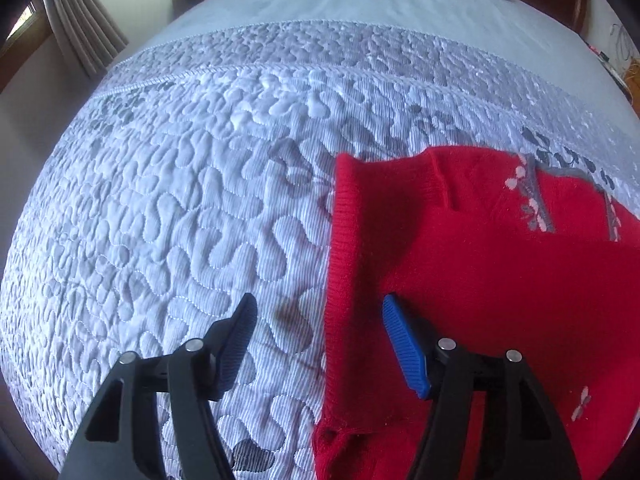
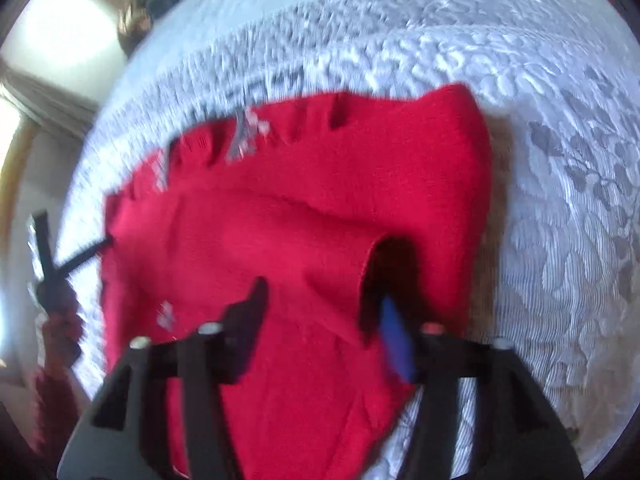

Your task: Fold small clothes

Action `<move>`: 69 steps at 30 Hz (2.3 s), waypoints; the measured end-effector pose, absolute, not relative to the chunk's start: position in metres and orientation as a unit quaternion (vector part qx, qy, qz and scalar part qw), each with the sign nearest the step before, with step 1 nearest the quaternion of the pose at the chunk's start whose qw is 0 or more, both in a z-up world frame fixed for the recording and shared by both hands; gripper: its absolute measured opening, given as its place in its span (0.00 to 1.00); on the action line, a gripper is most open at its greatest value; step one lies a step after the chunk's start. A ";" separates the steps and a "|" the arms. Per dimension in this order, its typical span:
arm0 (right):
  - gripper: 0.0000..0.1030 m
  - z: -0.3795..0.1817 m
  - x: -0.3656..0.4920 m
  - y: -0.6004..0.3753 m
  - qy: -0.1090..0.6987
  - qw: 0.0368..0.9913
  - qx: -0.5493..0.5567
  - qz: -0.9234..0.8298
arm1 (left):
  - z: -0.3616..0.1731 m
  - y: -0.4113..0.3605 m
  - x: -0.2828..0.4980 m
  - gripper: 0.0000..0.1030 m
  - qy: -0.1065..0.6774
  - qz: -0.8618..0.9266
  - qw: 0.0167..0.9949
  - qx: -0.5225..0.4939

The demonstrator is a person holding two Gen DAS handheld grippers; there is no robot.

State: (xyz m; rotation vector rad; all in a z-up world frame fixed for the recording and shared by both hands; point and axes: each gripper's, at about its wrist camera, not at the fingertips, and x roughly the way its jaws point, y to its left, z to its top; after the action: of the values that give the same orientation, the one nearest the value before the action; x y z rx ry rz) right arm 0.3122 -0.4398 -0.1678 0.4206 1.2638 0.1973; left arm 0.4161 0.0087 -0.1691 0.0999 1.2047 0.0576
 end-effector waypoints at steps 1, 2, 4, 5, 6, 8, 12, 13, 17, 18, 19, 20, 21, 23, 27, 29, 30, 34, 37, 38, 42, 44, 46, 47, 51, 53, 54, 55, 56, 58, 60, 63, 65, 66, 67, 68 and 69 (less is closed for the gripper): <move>0.57 -0.166 0.316 -0.445 0.582 0.782 0.205 0.090 | -0.165 0.007 0.419 0.64 0.561 0.024 0.826 0.052; 0.56 -0.166 0.319 -0.449 0.580 0.781 0.213 0.086 | -0.162 0.005 0.423 0.64 0.557 0.025 0.828 0.059; 0.55 -0.170 0.332 -0.457 0.584 0.772 0.234 0.086 | -0.163 0.004 0.433 0.64 0.559 0.029 0.827 0.060; 0.53 -0.174 0.339 -0.460 0.590 0.765 0.244 0.087 | -0.166 0.005 0.439 0.64 0.566 0.028 0.823 0.050; 0.50 -0.179 0.344 -0.462 0.595 0.759 0.250 0.086 | -0.170 0.005 0.444 0.64 0.572 0.028 0.819 0.041; 0.38 -0.182 0.350 -0.468 0.599 0.754 0.254 0.084 | -0.179 0.008 0.450 0.64 0.584 0.024 0.811 0.020; 0.08 -0.180 0.354 -0.472 0.589 0.763 0.248 0.091 | -0.184 0.004 0.453 0.33 0.590 0.002 0.807 -0.011; 0.08 -0.172 0.351 -0.472 0.578 0.775 0.240 0.093 | -0.183 0.001 0.452 0.26 0.590 -0.003 0.808 -0.012; 0.07 -0.159 0.352 -0.476 0.535 0.809 0.226 0.093 | -0.189 -0.011 0.451 0.23 0.582 0.022 0.813 0.020; 0.07 -0.168 0.356 -0.475 0.545 0.808 0.210 0.075 | -0.192 -0.015 0.450 0.24 0.579 0.028 0.814 0.031; 0.07 -0.179 0.359 -0.475 0.560 0.802 0.200 0.063 | -0.194 -0.020 0.449 0.25 0.574 0.034 0.817 0.047; 0.08 -0.187 0.360 -0.475 0.566 0.797 0.201 0.063 | -0.195 -0.025 0.447 0.25 0.570 0.039 0.819 0.063; 0.07 -0.191 0.360 -0.476 0.567 0.795 0.205 0.063 | -0.194 -0.030 0.446 0.25 0.565 0.042 0.820 0.083; 0.23 -0.187 0.353 -0.480 0.556 0.796 0.230 0.070 | -0.190 -0.030 0.445 0.26 0.561 0.040 0.822 0.095; 0.46 -0.171 0.331 -0.483 0.552 0.796 0.236 0.079 | -0.177 -0.019 0.431 0.36 0.562 0.027 0.825 0.060; 0.47 -0.172 0.322 -0.482 0.557 0.789 0.243 0.089 | -0.174 -0.015 0.422 0.41 0.561 0.023 0.826 0.046; 0.46 -0.174 0.317 -0.481 0.563 0.781 0.252 0.097 | -0.175 -0.015 0.417 0.41 0.562 0.023 0.826 0.042; 0.45 -0.184 0.304 -0.477 0.581 0.765 0.260 0.101 | -0.178 -0.015 0.405 0.42 0.556 0.029 0.830 0.038; 0.44 -0.185 0.300 -0.473 0.581 0.764 0.261 0.108 | -0.178 -0.017 0.399 0.43 0.560 0.027 0.828 0.028; 0.37 -0.186 0.300 -0.471 0.583 0.762 0.259 0.109 | -0.178 -0.018 0.398 0.43 0.561 0.027 0.827 0.030; 0.04 -0.182 0.296 -0.470 0.584 0.762 0.256 0.114 | -0.177 -0.024 0.390 0.44 0.566 0.022 0.823 0.044; 0.04 -0.178 0.292 -0.475 0.576 0.763 0.269 0.117 | -0.180 -0.024 0.391 0.47 0.571 0.019 0.819 0.060; 0.03 -0.178 0.288 -0.477 0.585 0.763 0.257 0.101 | -0.185 -0.021 0.393 0.51 0.578 0.014 0.814 0.063; 0.03 -0.182 0.287 -0.476 0.595 0.762 0.241 0.087 | -0.187 -0.019 0.395 0.53 0.582 0.012 0.811 0.057; 0.02 -0.201 0.285 -0.470 0.611 0.752 0.238 0.076 | -0.192 -0.023 0.398 0.60 0.579 0.016 0.811 0.080; 0.07 -0.194 0.282 -0.470 0.601 0.757 0.245 0.078 | -0.190 -0.024 0.396 0.60 0.577 0.015 0.812 0.086; 0.08 -0.192 0.279 -0.471 0.597 0.758 0.250 0.079 | -0.186 -0.021 0.395 0.60 0.578 0.014 0.812 0.080; 0.09 -0.189 0.275 -0.471 0.595 0.758 0.255 0.079 | -0.183 -0.018 0.392 0.60 0.582 0.012 0.810 0.068; 0.15 -0.186 0.269 -0.471 0.593 0.760 0.255 0.077 | -0.180 -0.015 0.388 0.60 0.586 0.010 0.808 0.058; 0.23 -0.180 0.249 -0.468 0.592 0.762 0.251 0.075 | -0.173 -0.007 0.371 0.61 0.594 -0.002 0.803 0.038; 0.28 -0.177 0.223 -0.460 0.596 0.760 0.244 0.086 | -0.166 0.000 0.345 0.62 0.595 -0.016 0.803 0.027; 0.35 -0.177 0.181 -0.444 0.609 0.757 0.223 0.081 | -0.164 0.011 0.293 0.63 0.603 -0.026 0.797 0.034; 0.35 -0.178 0.147 -0.432 0.612 0.757 0.215 0.080 | -0.167 0.015 0.258 0.64 0.609 -0.030 0.792 0.040; 0.35 -0.179 0.133 -0.427 0.615 0.754 0.215 0.083 | -0.168 0.016 0.243 0.65 0.607 -0.033 0.792 0.052; 0.35 -0.179 0.123 -0.423 0.615 0.753 0.216 0.085 | -0.166 0.015 0.228 0.65 0.603 -0.034 0.795 0.064; 0.38 -0.179 0.111 -0.419 0.617 0.752 0.215 0.087 | -0.164 0.015 0.214 0.66 0.599 -0.034 0.797 0.072; 0.41 -0.179 0.096 -0.413 0.618 0.753 0.209 0.086 | -0.162 0.015 0.202 0.66 0.598 -0.037 0.797 0.072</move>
State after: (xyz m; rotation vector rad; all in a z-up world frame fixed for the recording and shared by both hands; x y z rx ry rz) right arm 0.0959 -0.4134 -0.1788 0.4573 1.3490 0.1879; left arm 0.2017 0.0154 -0.1620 0.1555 1.2842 -0.0795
